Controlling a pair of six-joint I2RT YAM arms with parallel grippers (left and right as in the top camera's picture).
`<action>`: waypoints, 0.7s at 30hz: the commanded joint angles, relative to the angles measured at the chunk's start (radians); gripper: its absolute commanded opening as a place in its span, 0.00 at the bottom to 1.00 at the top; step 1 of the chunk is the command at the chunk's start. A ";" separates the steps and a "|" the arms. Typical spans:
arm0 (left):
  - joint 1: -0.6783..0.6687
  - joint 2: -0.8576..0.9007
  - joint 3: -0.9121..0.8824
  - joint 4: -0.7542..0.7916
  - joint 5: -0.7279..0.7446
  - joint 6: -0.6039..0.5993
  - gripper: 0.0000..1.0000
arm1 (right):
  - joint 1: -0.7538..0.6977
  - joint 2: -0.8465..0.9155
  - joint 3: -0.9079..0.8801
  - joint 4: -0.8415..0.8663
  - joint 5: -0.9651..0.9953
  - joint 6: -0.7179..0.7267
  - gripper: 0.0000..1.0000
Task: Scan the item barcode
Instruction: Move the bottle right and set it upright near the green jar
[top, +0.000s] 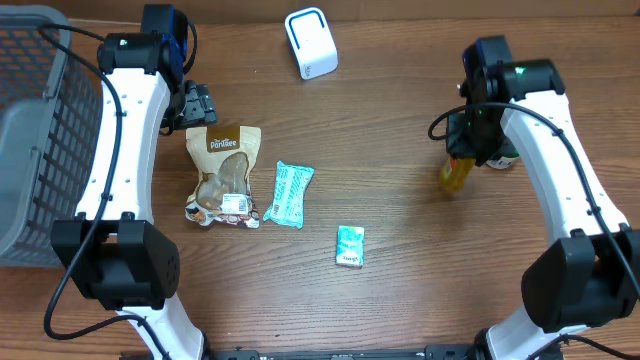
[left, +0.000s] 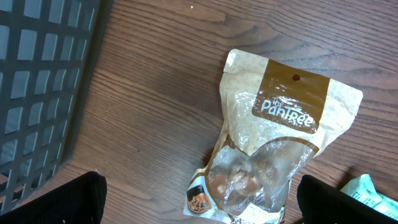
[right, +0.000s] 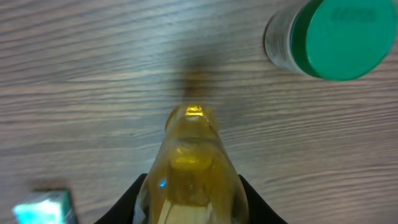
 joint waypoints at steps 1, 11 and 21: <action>-0.002 -0.010 0.018 0.002 -0.013 0.004 1.00 | -0.028 -0.008 -0.055 0.061 0.024 0.030 0.04; -0.002 -0.010 0.018 0.002 -0.013 0.004 1.00 | -0.163 -0.008 -0.085 0.093 0.023 0.051 0.08; -0.002 -0.010 0.018 0.002 -0.013 0.004 1.00 | -0.173 -0.006 -0.179 0.185 0.037 0.050 0.35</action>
